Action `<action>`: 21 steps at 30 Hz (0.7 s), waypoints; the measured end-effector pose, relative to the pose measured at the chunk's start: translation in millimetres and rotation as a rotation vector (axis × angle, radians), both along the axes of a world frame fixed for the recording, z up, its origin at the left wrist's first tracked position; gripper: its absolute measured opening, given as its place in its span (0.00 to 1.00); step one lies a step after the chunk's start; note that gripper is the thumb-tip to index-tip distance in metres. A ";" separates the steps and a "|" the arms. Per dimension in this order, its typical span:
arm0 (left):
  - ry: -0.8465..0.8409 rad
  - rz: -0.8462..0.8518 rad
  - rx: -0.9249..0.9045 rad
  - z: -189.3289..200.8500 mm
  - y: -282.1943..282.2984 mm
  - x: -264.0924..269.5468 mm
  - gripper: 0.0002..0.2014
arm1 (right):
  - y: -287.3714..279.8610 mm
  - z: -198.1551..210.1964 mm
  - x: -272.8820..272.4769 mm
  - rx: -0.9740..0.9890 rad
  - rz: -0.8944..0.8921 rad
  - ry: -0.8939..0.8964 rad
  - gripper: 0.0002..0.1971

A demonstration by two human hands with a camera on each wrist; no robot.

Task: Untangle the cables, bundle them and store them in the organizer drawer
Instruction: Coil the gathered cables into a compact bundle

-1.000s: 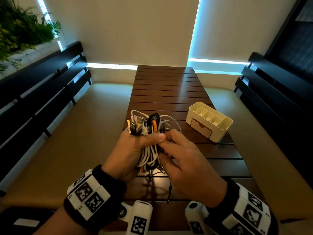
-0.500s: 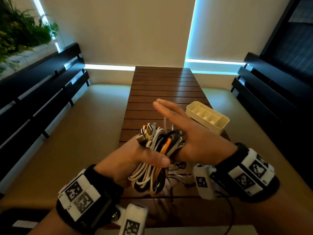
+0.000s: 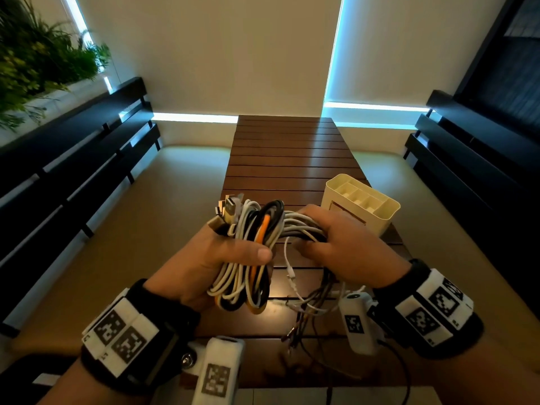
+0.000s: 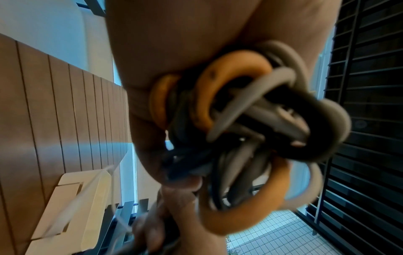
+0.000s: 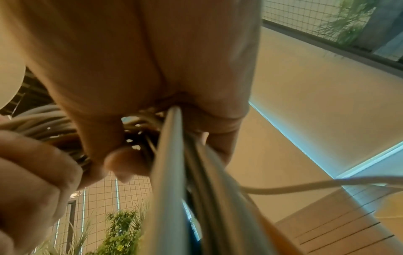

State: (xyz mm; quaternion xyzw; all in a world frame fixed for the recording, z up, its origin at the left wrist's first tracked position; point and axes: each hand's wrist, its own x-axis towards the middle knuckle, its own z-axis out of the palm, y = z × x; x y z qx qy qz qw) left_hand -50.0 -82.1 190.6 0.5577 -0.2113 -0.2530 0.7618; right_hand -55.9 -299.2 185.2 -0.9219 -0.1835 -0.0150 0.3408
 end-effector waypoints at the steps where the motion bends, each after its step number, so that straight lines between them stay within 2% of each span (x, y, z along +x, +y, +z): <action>1: 0.004 0.005 -0.003 0.0 0.3 0.6 0.22 | -0.3 0.9 -0.6 -0.004 -0.019 -0.011 0.09; 5: 0.020 -0.004 -0.040 -0.9 1.8 4.5 0.31 | -7.7 6.0 -0.2 -0.058 -0.075 0.020 0.09; 8: 0.055 0.032 -0.114 0.5 7.0 9.3 0.29 | -13.7 7.9 -0.2 -0.150 -0.117 0.050 0.11; 11: -0.002 0.085 -0.099 1.3 5.5 13.6 0.29 | -14.2 4.7 0.1 -0.135 -0.149 0.018 0.08; 14: -0.019 0.151 -0.087 -1.8 -0.5 15.6 0.30 | -11.5 2.5 -2.6 0.014 -0.128 0.126 0.07; 15: -0.017 0.155 -0.088 -2.7 -2.2 15.8 0.29 | -10.5 2.5 -3.9 0.069 -0.108 0.159 0.12; 18: -0.044 0.178 -0.067 -2.4 -5.8 16.0 0.23 | -6.1 0.7 -9.0 0.297 -0.065 0.184 0.34; 19: -0.056 0.195 -0.062 -2.1 -7.3 16.5 0.19 | -3.5 -0.6 -10.2 0.364 -0.065 0.170 0.33; 21: -0.069 0.236 -0.074 -1.5 -11.2 17.0 0.14 | 4.0 -3.1 -12.1 0.459 -0.072 0.141 0.22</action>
